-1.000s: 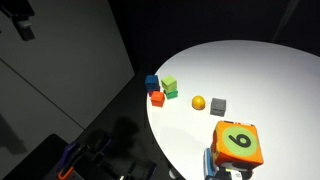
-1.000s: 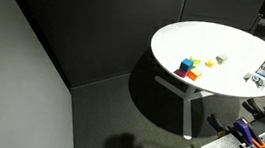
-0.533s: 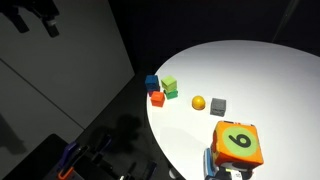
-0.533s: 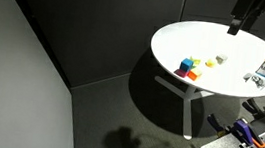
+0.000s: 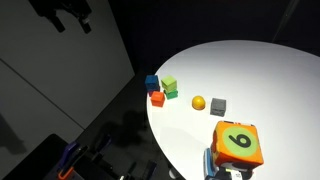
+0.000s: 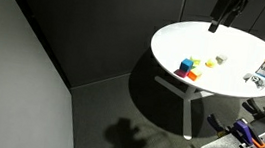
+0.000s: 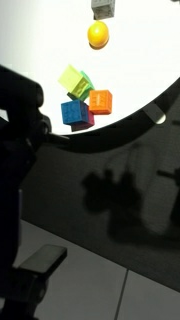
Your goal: Pick up the orange block and stack them on both the blue and lime green blocks
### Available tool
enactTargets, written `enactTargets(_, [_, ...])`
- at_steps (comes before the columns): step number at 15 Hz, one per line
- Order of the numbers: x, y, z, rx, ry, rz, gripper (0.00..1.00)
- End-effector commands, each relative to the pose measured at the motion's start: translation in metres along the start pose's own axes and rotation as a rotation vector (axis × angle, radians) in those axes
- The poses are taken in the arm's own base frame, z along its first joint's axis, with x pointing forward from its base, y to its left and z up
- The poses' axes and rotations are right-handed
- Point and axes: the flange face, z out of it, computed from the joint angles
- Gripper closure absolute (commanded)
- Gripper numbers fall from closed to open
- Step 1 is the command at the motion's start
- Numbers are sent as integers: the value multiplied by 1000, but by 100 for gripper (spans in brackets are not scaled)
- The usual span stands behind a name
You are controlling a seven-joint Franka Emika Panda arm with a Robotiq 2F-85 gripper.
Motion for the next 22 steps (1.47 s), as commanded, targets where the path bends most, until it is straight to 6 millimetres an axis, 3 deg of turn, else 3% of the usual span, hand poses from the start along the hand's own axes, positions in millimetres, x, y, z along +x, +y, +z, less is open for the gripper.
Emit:
enactTargets(1, [25,16,6,-32,43,-15,0])
enactTargets(13, [72,70,64,-48,65,-26,0])
enactTargets(19, [82,96,89,-68,71,-68,0])
enactTargets(22, [74,92,95,-54,57,-42,0])
